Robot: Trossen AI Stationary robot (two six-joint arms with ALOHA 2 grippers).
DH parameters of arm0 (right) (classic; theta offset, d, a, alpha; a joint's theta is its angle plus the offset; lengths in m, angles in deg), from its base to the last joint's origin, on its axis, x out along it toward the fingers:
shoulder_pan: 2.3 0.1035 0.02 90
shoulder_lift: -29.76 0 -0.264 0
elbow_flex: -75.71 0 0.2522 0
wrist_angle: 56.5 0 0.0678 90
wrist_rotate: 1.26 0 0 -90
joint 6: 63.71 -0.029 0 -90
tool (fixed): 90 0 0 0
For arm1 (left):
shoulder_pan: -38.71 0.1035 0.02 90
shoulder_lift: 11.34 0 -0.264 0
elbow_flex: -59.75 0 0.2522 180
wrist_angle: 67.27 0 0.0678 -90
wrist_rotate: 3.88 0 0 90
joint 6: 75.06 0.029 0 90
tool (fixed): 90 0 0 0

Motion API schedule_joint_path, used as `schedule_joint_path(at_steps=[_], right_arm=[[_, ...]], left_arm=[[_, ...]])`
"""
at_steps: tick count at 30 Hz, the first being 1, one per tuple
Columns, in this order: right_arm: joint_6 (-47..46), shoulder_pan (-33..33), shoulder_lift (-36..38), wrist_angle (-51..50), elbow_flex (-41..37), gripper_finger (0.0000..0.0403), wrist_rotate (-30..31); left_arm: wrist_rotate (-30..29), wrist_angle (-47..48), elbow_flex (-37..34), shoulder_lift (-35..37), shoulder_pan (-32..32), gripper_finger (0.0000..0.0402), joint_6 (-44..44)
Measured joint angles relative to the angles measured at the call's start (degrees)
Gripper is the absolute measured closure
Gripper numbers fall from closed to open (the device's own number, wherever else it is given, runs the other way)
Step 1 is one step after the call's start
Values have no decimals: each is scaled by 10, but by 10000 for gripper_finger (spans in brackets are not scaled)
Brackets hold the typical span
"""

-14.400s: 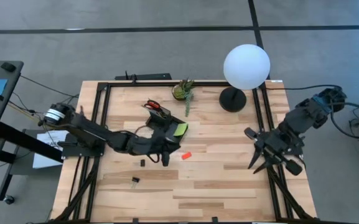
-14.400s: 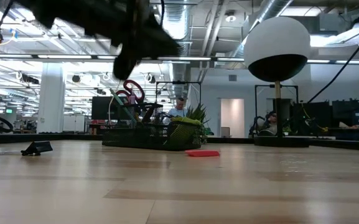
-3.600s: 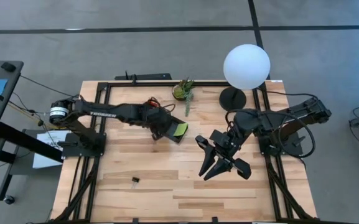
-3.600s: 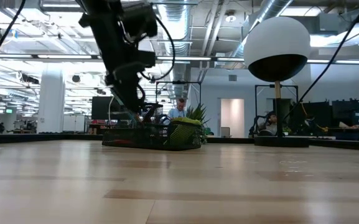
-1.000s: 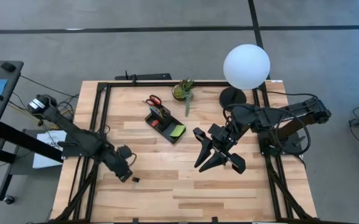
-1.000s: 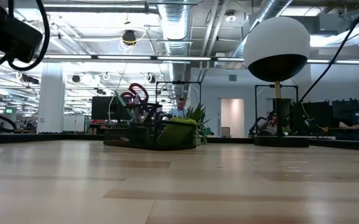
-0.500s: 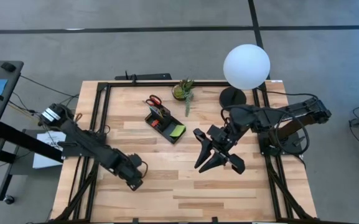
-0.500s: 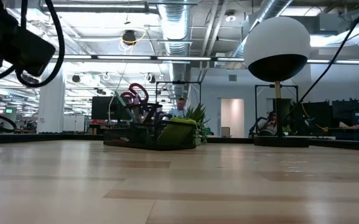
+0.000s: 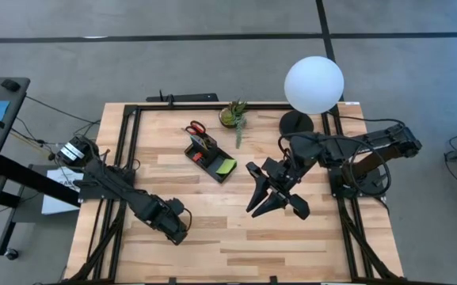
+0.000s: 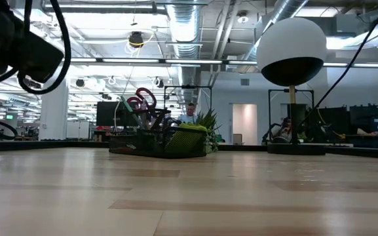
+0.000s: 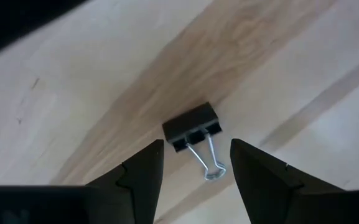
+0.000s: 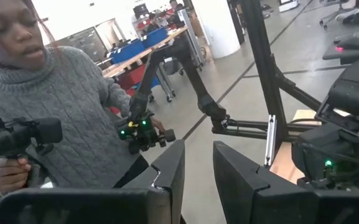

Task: Pick and place office supplies into organizer
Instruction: Put the binder clip into the black desk organizer

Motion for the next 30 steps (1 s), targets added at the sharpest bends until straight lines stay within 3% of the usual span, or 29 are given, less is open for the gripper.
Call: schedule_joint_path(at_steps=[30], right_arm=[[0, -15, 0, -26, 0, 327, -1]], left_arm=[[-24, 8, 1, -1, 9, 203, 16]])
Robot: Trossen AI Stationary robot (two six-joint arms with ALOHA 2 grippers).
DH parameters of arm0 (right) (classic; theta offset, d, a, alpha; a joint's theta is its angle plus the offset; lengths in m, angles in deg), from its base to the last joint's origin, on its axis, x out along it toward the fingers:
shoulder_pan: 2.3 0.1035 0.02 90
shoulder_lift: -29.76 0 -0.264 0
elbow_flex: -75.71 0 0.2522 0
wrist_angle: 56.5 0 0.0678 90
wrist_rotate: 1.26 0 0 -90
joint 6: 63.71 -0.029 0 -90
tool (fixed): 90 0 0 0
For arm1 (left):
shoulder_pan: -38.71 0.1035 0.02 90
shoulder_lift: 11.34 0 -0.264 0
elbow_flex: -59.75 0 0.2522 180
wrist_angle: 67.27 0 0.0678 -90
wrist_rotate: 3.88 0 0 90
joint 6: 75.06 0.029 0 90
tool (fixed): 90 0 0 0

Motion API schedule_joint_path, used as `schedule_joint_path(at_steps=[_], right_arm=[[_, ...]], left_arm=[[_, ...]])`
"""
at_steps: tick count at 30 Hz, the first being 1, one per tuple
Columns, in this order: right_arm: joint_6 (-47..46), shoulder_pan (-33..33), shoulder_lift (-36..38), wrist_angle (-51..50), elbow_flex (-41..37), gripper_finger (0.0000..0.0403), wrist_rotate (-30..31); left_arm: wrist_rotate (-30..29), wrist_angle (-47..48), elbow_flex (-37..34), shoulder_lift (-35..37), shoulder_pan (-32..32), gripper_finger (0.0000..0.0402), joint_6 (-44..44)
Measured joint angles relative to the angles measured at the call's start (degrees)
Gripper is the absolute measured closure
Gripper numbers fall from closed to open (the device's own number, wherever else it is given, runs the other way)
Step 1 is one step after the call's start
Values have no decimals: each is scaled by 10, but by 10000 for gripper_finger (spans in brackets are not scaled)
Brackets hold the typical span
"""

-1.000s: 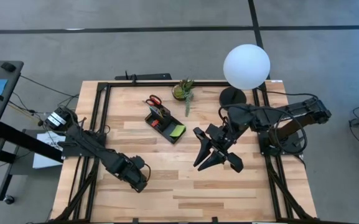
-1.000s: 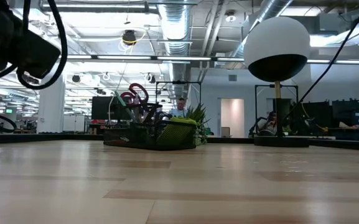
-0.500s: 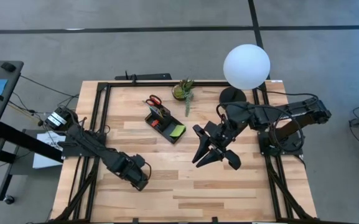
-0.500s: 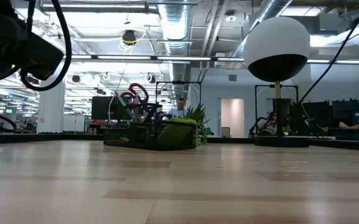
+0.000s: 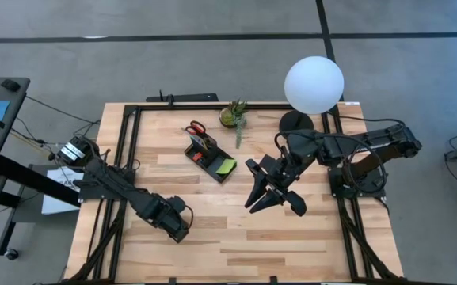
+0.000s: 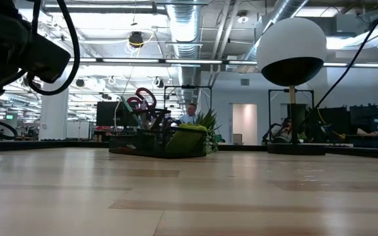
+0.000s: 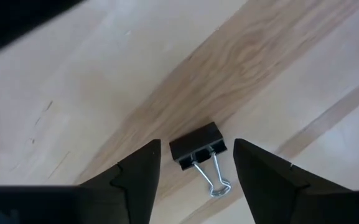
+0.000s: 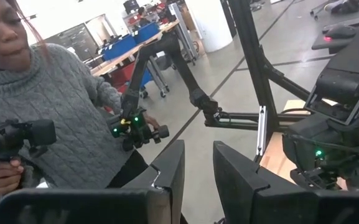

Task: Pick and place office supplies into organizer
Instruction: Put the binder clip into the black desk organizer

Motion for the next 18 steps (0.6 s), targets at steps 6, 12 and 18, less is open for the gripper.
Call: schedule_joint_path(at_steps=[6, 12, 18], right_arm=[[0, 1, 0, 0, 0, 327, 0], [0, 1, 0, -1, 0, 327, 0], [0, 1, 0, -1, 0, 327, 0]], left_arm=[[14, 1, 0, 0, -2, 183, -19], [10, -3, 0, 0, -9, 191, -46], [11, -9, 0, 0, -9, 195, -52]])
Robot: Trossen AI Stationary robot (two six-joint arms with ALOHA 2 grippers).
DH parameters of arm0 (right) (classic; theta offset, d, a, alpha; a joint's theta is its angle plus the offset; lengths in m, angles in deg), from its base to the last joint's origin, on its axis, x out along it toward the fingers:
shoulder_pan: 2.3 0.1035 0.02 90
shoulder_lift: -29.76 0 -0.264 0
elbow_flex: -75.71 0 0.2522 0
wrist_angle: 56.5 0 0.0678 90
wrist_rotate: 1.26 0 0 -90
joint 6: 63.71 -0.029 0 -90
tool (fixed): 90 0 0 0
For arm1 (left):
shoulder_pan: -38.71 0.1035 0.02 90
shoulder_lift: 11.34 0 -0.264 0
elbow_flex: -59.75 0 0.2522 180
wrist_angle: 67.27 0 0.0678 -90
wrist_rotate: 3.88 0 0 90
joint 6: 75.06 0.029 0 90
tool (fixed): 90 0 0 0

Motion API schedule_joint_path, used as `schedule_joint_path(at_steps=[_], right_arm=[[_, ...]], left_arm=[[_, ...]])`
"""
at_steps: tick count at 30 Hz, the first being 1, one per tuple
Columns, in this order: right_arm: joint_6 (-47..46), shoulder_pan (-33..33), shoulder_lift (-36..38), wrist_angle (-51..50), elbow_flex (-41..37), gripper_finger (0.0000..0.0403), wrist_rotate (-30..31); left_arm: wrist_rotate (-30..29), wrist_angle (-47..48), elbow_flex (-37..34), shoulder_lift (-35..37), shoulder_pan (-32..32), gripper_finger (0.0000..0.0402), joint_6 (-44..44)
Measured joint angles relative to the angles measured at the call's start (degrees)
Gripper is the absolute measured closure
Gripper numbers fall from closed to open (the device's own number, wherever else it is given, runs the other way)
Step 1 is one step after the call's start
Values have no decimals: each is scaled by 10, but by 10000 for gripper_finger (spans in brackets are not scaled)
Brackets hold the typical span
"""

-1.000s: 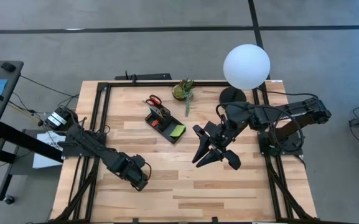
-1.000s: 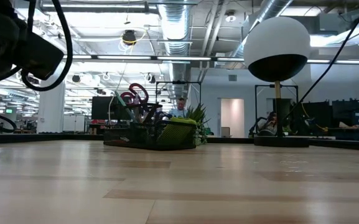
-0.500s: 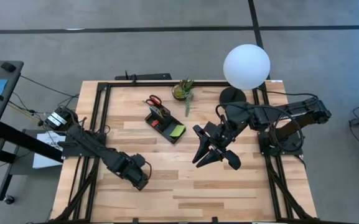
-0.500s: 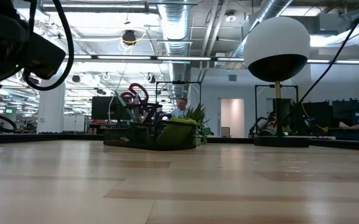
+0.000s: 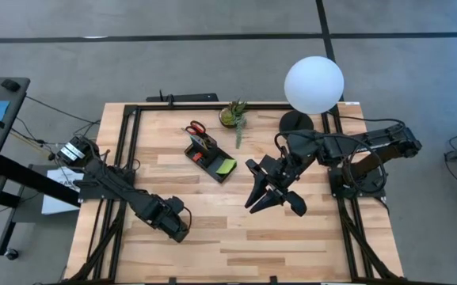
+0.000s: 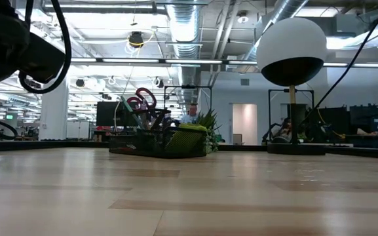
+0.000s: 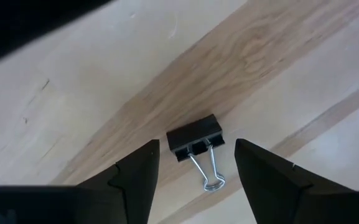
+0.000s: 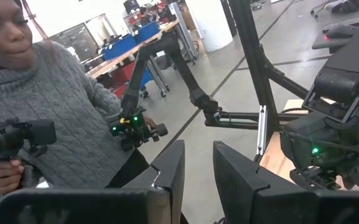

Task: Pick and place office supplies into organizer
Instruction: Put the binder clip into the black desk organizer

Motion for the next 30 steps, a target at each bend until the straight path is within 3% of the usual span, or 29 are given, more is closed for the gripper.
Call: schedule_joint_path(at_steps=[14, 18, 30], right_arm=[[0, -5, 0, -13, 0, 326, 0], [0, -4, 0, -13, 0, 327, 0], [0, -4, 0, -13, 0, 326, 0]], left_arm=[[-36, -2, -3, -4, -28, 196, -47], [-70, -22, -3, -4, -28, 197, -61], [-70, -5, -3, -16, -50, 197, -81]])
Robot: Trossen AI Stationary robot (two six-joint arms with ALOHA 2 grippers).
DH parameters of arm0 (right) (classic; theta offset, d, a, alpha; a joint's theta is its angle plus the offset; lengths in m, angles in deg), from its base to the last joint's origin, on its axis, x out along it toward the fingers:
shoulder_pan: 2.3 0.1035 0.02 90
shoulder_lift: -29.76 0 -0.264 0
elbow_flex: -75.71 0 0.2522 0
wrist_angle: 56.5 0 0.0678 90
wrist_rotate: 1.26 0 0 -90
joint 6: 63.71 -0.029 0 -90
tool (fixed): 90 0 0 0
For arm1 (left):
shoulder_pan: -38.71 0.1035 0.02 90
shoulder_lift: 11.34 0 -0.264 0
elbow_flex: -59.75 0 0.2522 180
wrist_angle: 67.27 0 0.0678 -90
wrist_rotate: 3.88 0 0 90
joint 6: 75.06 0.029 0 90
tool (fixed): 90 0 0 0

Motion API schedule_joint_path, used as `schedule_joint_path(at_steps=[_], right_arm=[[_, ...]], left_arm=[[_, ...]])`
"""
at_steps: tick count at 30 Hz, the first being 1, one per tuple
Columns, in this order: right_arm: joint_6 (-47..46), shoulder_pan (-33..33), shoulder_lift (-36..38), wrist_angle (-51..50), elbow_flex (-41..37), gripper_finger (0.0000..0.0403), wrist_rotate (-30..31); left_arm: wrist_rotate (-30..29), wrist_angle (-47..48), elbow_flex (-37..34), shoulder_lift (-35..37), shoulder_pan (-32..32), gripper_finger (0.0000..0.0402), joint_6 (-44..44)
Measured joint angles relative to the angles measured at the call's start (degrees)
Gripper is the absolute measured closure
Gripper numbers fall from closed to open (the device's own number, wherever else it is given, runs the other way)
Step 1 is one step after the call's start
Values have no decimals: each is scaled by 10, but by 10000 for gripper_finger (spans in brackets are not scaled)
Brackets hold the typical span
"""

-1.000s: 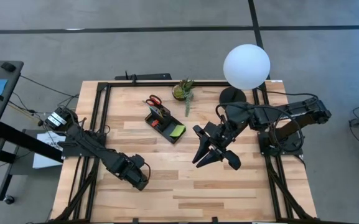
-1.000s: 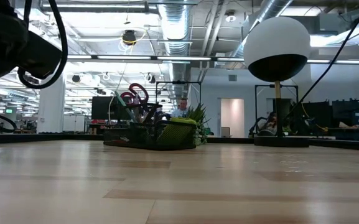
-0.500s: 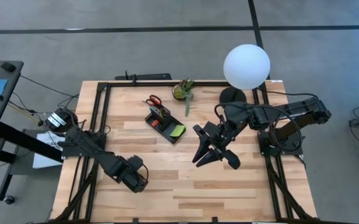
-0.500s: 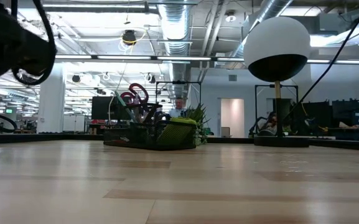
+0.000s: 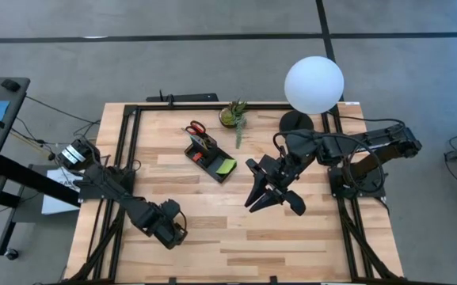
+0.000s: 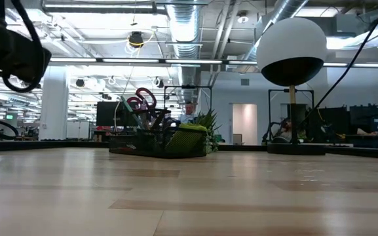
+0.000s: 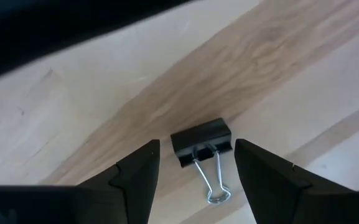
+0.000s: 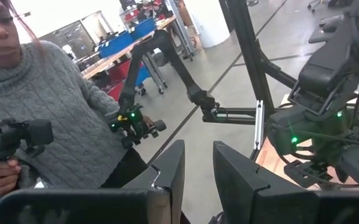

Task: Pick and place office supplies into organizer
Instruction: Put the binder clip into the black desk organizer

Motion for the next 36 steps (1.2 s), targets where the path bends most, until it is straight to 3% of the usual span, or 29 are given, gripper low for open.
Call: schedule_joint_path(at_steps=[14, 27, 32, 36], right_arm=[[0, 1, 0, -9, 0, 327, 0], [0, 7, 0, -9, 0, 326, 0], [0, 7, 0, -8, 0, 327, 0], [-2, 10, 0, -8, 0, 327, 0]], left_arm=[[9, -4, 37, -63, 13, 200, 5], [39, 38, 68, -73, 13, 262, 8], [31, 53, 80, -73, 59, 275, 44], [14, 91, 93, -73, 124, 255, 137]])
